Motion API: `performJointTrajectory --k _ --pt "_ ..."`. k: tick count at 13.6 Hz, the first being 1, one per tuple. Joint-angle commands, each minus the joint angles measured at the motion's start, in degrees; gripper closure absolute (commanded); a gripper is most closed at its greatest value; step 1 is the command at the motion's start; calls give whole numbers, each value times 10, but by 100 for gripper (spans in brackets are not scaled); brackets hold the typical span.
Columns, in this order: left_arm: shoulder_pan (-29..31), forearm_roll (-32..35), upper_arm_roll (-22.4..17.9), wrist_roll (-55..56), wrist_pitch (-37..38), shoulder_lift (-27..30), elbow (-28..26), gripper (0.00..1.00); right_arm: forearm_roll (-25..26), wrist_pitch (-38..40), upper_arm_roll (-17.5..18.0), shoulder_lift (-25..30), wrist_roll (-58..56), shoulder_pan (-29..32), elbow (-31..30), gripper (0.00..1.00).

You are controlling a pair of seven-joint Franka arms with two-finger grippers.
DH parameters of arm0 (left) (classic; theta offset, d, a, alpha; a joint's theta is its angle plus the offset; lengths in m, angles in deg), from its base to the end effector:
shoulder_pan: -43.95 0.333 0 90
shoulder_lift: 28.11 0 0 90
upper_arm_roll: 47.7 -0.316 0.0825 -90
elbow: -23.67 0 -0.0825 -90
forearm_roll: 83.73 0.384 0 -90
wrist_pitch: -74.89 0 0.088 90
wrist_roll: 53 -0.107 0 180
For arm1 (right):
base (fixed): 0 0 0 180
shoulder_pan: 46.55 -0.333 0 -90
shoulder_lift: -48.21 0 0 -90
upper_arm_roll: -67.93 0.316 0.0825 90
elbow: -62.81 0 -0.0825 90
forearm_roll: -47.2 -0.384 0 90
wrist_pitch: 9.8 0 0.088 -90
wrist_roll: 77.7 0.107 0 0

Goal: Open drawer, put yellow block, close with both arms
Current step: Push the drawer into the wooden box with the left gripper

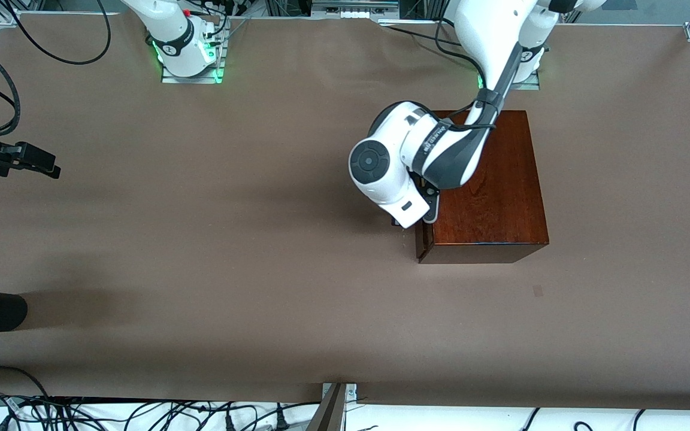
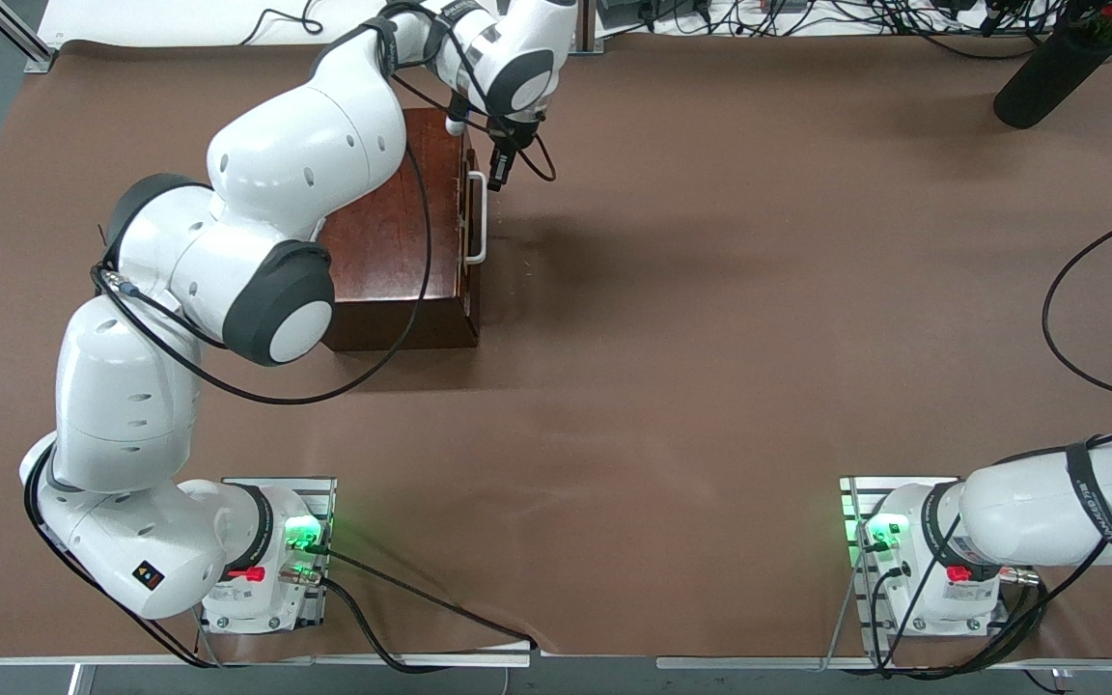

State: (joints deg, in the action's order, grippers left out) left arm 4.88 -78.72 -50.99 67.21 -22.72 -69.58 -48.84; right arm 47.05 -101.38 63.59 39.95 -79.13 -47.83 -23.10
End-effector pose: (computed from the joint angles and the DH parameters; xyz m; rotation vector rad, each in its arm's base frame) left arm 0.5754 -0.4159 0.3082 -2.1318 -1.8709 -0.0892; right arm 0.5983 -0.0286 0.5776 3.1340 -0.0439 -0.0707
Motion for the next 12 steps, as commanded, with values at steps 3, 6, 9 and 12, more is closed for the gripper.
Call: performJointTrajectory --k 3,6,9,12 --pt "15 33 -9 -35 6 32 -17 100 2 5 6 8 -2 8 1 0" --pt "9 14 -2 -33 62 41 44 100 2 5 6 9 -2 8 1 0" --pt "9 5 -2 -41 107 42 113 82 2 5 6 9 -2 8 1 0" --pt "15 15 -12 -147 109 67 113 0 2 5 7 8 -2 8 1 0"
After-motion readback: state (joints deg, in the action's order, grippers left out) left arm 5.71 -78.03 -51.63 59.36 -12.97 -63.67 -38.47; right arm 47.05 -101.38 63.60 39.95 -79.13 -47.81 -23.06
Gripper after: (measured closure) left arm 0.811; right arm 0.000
